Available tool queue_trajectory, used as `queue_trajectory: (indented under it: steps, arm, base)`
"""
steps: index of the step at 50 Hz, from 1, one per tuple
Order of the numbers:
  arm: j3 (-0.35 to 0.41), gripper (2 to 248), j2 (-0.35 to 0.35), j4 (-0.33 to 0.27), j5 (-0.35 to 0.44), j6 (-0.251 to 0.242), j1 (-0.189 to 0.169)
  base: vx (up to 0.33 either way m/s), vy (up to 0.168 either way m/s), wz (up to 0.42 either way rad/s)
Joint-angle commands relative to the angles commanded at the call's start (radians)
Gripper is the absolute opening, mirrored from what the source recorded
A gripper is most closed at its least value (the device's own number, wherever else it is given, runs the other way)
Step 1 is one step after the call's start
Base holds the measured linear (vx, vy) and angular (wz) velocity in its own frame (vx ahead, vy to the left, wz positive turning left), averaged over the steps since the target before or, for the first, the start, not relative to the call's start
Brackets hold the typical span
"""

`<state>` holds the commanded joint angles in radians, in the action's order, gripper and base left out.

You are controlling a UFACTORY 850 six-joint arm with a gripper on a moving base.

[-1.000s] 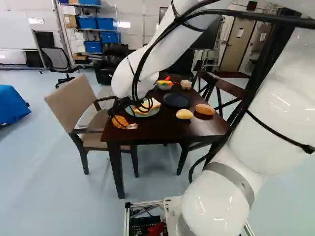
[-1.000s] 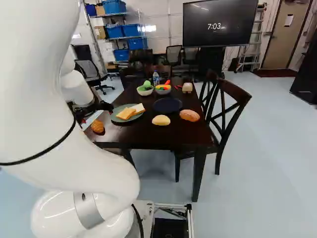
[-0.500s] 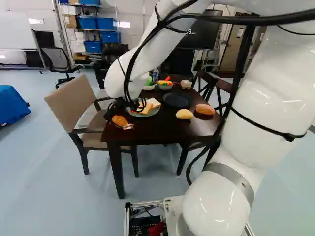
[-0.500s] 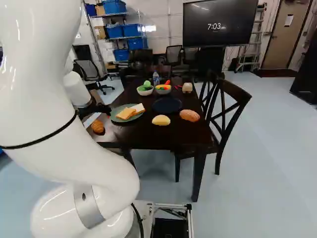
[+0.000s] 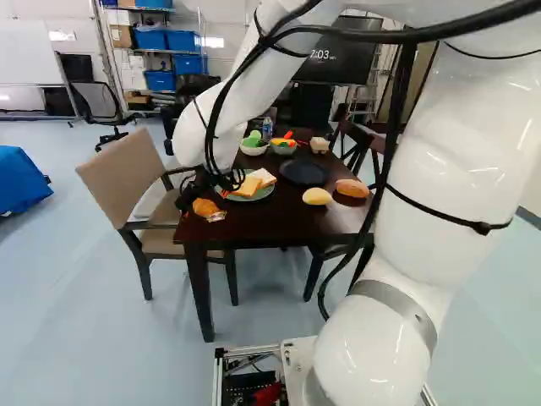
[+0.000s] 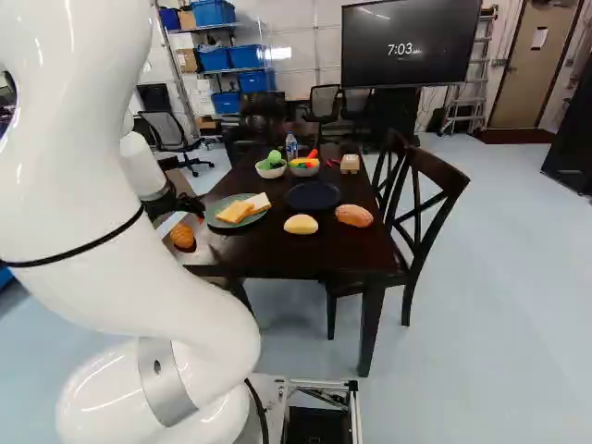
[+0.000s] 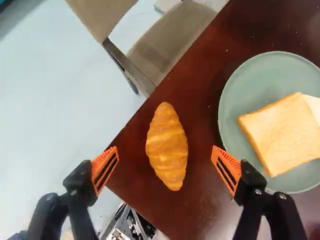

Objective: Move the croissant to the empty plate

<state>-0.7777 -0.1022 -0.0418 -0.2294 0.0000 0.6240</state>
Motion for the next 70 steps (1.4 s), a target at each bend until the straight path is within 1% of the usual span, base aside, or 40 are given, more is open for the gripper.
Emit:
queue_trajectory:
  steps: [21,70]
  arm:
    - [-0.028,247,-0.025,0.0,-0.075,0.0,-0.006]
    - [-0.157,247,-0.135,0.0,-0.219,0.0,-0.006]
  base:
    - [0.0,0.0,0.0]
    - [0.0,0.0,0.0]
